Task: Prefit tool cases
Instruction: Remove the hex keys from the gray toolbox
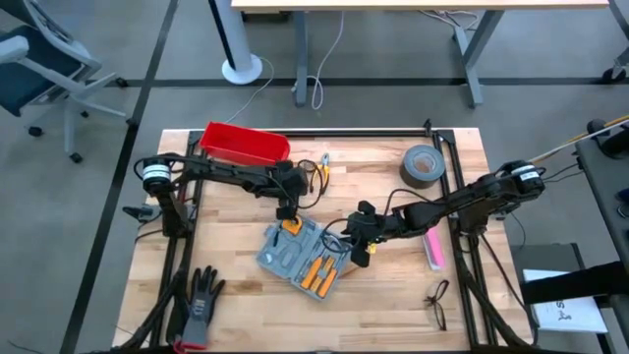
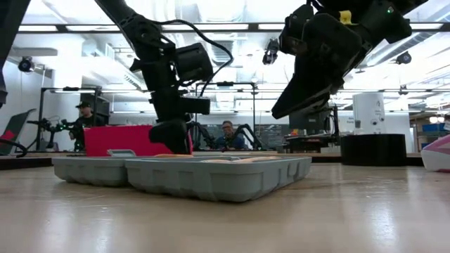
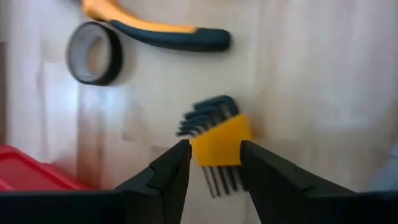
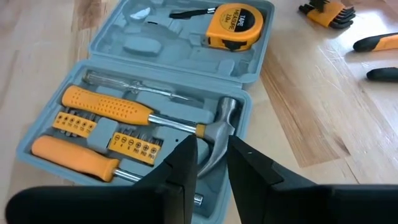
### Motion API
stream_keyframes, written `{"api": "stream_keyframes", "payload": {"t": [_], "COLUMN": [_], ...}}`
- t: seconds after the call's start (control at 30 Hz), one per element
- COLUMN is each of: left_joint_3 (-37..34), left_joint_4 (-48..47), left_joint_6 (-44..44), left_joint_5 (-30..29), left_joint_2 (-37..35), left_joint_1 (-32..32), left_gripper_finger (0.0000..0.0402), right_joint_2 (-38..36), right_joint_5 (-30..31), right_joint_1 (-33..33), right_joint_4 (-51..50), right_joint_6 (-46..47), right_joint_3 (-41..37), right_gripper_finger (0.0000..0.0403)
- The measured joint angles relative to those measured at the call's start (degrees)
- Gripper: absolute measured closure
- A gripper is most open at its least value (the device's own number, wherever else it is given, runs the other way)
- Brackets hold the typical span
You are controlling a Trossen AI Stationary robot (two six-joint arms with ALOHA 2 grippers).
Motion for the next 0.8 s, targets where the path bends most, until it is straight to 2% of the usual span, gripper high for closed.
{"api": "stream_keyframes", "payload": {"t": [0.37,0.6,0.8], "left_joint_3": [0.0,2.9,3.7], "left_joint_4": [2.8,-6.4,-7.2], "left_joint_6": [0.3,-1.0,-2.5], "left_joint_5": [1.0,4.5,9.6], "left_joint_2": [0.0,-0.3,-0.4], "left_joint_1": [4.3,4.0,3.7], "left_gripper_finger": [0.0253,0.0246,0.0242], "right_joint_2": [0.0,0.0,0.0], "right_joint_5": [0.0,0.0,0.1], "right_joint_1": [0.2,0.2,0.2], "right_joint_4": [0.0,-0.1,-0.2], "right_joint_6": [0.2,0.4,0.4], "right_joint_3": [0.0,0.0,0.0], "right_gripper_finger": [0.0349,0.0341,0.0332]}}
